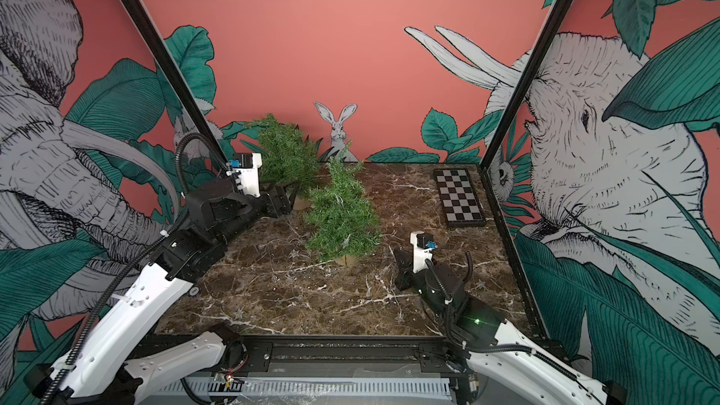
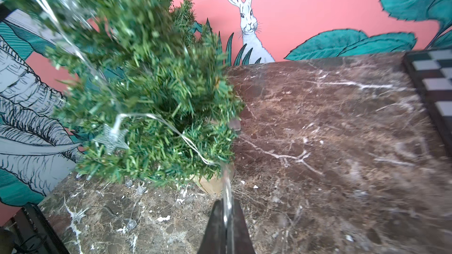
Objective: Wrap string light around the christmas tree
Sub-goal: Wrap the light string around the Christmas tree.
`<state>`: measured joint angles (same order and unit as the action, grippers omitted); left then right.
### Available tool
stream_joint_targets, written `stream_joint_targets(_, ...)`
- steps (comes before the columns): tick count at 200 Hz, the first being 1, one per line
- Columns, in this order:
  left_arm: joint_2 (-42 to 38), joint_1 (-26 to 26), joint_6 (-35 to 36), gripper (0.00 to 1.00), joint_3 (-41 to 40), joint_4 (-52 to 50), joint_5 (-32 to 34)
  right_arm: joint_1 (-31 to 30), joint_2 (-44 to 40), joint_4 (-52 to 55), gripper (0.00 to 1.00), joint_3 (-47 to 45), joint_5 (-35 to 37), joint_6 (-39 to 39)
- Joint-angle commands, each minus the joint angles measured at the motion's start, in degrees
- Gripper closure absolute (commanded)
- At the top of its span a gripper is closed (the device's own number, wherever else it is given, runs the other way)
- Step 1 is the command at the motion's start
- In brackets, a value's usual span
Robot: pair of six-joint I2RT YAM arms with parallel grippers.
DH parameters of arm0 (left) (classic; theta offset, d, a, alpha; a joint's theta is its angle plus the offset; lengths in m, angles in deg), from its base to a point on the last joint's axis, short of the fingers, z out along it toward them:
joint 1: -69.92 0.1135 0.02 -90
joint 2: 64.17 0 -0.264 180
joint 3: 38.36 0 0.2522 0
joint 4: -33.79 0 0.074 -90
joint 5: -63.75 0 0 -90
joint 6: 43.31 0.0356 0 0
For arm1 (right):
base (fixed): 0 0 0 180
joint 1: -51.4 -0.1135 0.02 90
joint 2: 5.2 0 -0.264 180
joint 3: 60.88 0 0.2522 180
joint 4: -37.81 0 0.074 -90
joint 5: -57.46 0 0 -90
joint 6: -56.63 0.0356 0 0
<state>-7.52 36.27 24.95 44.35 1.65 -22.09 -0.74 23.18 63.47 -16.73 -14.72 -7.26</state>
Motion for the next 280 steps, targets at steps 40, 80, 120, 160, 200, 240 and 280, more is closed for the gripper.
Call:
stream_joint_targets(40, 0.2, 0.2, 2.9, 0.18, 2.0, 2.3, 1.9, -0.3, -2.0, 10.5, 1.00, 14.4, 4.5, -9.2)
stream_joint_targets(80, -0.2, 0.2, 3.2, 0.19, 2.0, 2.8, 3.1, -0.3, -0.6, 11.0, 1.00, 22.7, 15.1, -14.9)
stream_joint_targets(120, -0.9, 0.2, 5.1, 0.19, 2.4, 2.7, 3.3, -0.3, 4.3, 4.4, 1.00, 27.1, 19.8, -24.1)
stream_joint_targets(160, -0.4, 0.2, 7.8, 0.19, 4.7, 0.8, 3.2, -0.2, 13.9, 0.9, 1.00, 32.5, 26.4, -31.7)
stream_joint_targets(200, 2.9, 0.2, 10.0, 0.18, 10.1, -2.3, 1.1, 1.4, 22.7, 0.7, 1.00, 36.6, 26.0, -34.6)
stream_joint_targets(240, 5.2, 0.2, 12.2, 0.19, 13.5, -2.2, 1.2, 8.6, 27.4, 2.9, 1.00, 39.4, 16.5, -29.1)
stream_joint_targets(280, 6.6, 0.2, 14.0, 0.19, 16.1, -2.8, 1.0, 13.2, 28.2, 2.5, 1.00, 42.1, 12.3, -28.1)
